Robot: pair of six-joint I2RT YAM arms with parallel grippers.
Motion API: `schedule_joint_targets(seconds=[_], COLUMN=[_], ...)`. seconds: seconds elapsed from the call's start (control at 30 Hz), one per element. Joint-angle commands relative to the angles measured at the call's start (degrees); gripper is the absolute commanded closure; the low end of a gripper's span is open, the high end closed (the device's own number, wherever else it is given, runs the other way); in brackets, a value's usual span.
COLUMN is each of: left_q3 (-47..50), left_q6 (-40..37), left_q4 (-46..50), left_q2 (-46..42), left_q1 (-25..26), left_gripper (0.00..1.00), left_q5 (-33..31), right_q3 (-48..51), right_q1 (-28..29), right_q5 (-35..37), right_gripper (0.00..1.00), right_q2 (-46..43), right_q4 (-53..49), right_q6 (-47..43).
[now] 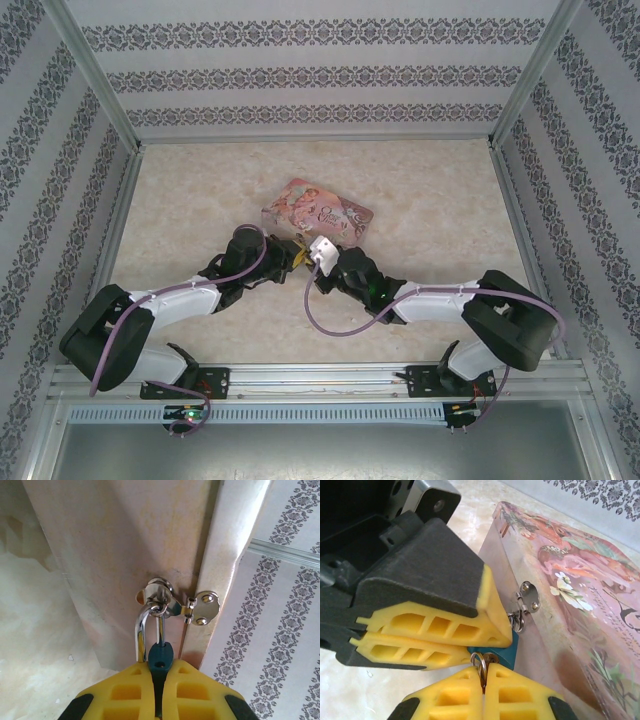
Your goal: Unlock the padlock with the key
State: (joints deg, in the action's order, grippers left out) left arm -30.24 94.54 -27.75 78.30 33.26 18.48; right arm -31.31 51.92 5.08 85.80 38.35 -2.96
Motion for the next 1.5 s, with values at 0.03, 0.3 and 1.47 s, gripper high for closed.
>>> schedule_joint_targets(seconds=[0.03, 0.3, 1.47], left_q3=[0.44, 1.31, -14.21], left_q6=[-1.33, -2.68, -49.11], left_q4=[-2.76, -4.4, 38.3], left_q2=[0.2, 2.22, -27.51], left_q1=[0.76, 0.74, -4.25], left_gripper=[1.0, 1.0, 0.45], left_q5=[3.61, 2.01, -23.62], right_q3=[0.83, 2.88, 22.14], right_q1=[0.42, 0.38, -8.2], right_q5=[-0.45, 0.2, -3.57], right_gripper=[1.0, 1.0, 1.0], right_q2=[1.53, 3.63, -1.69], right_q4=[11.16, 11.74, 24.77], right_q6=[7.62, 8.58, 44.33])
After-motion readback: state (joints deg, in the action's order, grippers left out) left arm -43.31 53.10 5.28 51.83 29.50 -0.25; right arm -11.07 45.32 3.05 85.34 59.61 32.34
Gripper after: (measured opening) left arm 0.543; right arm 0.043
